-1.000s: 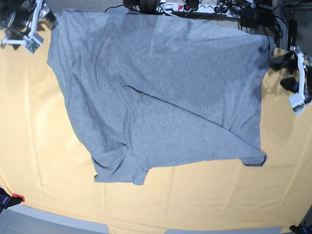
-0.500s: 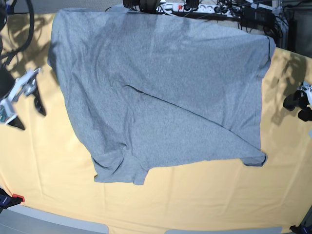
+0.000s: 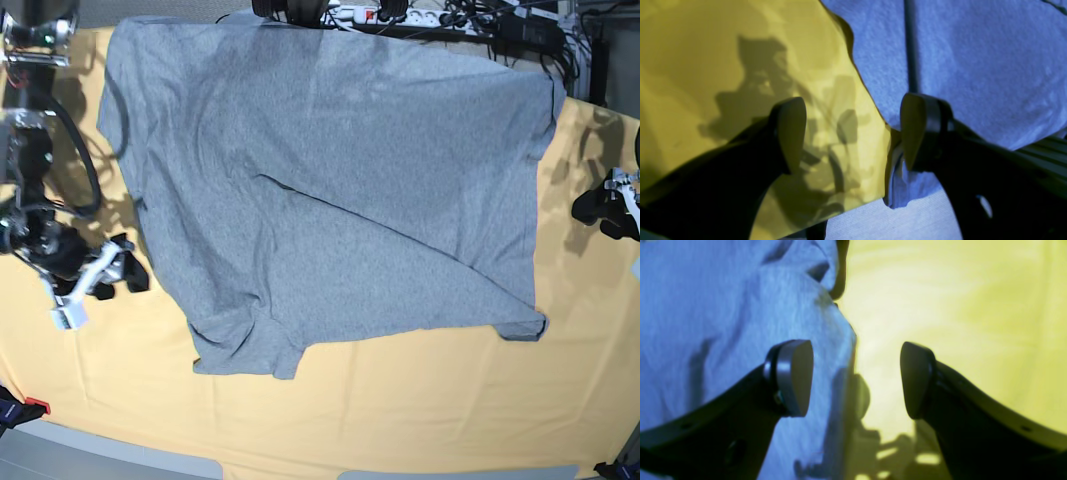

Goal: Layout the t-shirt on the table in an organized manner, then fold the t-shirt properly
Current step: 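Grasp the shirt hem corner with the right gripper and pull it outward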

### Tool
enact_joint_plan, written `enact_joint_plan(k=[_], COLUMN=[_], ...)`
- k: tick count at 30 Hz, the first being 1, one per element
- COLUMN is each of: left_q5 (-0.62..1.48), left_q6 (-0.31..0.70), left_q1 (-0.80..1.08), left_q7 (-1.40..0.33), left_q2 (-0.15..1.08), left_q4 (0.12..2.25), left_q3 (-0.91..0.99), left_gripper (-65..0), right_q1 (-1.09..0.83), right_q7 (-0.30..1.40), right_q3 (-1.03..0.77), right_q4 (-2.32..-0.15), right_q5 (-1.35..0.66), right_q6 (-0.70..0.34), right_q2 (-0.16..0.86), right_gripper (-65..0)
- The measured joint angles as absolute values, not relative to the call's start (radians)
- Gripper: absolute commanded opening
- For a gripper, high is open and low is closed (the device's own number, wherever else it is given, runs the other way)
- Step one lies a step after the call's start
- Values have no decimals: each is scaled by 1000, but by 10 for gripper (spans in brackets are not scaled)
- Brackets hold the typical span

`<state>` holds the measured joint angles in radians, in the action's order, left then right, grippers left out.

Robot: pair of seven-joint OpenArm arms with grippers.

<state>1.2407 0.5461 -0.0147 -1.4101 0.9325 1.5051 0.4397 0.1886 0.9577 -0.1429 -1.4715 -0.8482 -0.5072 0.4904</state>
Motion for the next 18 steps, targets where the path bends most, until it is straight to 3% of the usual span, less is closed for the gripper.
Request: enact_joint_plan(k=[3, 9, 14, 15, 18], left_q5=[1241, 1241, 1240, 1241, 1241], left_q6=[546, 546, 546, 546, 546], left_q1=[-14, -14, -14, -14, -14], left_q7=[-1411, -1410, -1410, -1410, -1410], left_q2=[931, 931, 931, 931, 931], left_q4=[1505, 1505, 1505, 1505, 1505], left_q3=[440, 440, 440, 440, 440], left_gripper=[-205, -205, -205, -205, -205], right_q1=[221, 228, 230, 234, 239], right_q7=[965, 962, 962, 962, 956], right_q3=[-140, -144, -144, -144, -147], right_q4=[-1383, -1357, -1357, -1357, -1357], right_q5=[-841, -611, -600, -570, -576], right_q6=[-496, -488, -450, -412, -430], right_q2=[434, 356, 340, 343, 350], right_gripper=[-235, -237, -352, -353, -350])
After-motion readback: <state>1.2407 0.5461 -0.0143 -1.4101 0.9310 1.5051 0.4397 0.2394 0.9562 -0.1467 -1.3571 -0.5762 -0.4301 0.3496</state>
